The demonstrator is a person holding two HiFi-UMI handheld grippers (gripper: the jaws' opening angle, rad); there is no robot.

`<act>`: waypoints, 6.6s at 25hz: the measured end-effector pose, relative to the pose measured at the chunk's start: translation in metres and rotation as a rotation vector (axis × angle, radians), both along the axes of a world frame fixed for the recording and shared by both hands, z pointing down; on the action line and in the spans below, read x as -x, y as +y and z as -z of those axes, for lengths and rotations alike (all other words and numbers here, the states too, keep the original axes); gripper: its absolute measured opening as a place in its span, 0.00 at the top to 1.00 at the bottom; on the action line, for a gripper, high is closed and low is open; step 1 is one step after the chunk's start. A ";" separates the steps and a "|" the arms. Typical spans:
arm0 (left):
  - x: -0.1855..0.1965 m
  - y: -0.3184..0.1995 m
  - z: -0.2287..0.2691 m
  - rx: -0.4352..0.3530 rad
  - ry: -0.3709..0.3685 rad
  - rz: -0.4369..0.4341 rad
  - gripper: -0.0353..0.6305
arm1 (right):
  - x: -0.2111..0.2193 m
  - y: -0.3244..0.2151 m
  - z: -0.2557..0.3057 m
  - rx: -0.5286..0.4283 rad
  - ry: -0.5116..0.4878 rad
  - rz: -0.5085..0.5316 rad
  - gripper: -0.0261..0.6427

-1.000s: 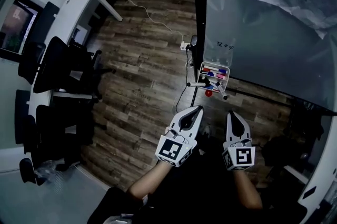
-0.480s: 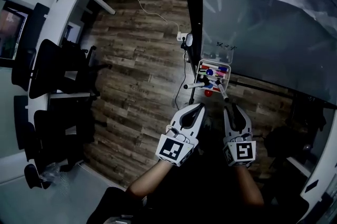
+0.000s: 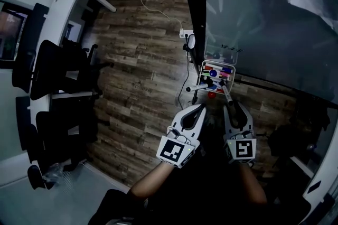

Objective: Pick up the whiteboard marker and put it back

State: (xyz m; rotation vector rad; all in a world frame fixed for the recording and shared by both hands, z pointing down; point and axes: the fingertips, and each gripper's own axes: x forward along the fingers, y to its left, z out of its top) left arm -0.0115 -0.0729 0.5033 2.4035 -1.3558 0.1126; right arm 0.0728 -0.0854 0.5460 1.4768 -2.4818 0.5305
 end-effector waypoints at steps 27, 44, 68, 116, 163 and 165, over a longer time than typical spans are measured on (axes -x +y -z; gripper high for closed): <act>0.003 -0.010 -0.001 0.021 0.021 0.001 0.94 | 0.000 -0.024 0.003 -0.047 0.029 -0.066 0.83; 0.001 -0.002 0.019 -0.044 -0.004 0.006 0.94 | -0.008 -0.016 0.018 -0.071 0.033 -0.058 0.83; -0.028 0.051 0.053 -0.123 -0.047 0.043 0.94 | -0.041 0.033 0.053 -0.161 -0.053 -0.027 0.84; 0.019 0.097 0.076 -0.165 0.069 -0.152 0.94 | -0.008 0.139 0.111 -0.207 0.014 -0.177 0.84; -0.002 0.108 0.087 -0.173 0.052 -0.120 0.94 | -0.030 0.144 0.131 -0.237 0.014 -0.146 0.84; -0.003 0.109 0.086 -0.175 0.048 -0.126 0.94 | -0.027 0.143 0.136 -0.266 -0.012 -0.149 0.84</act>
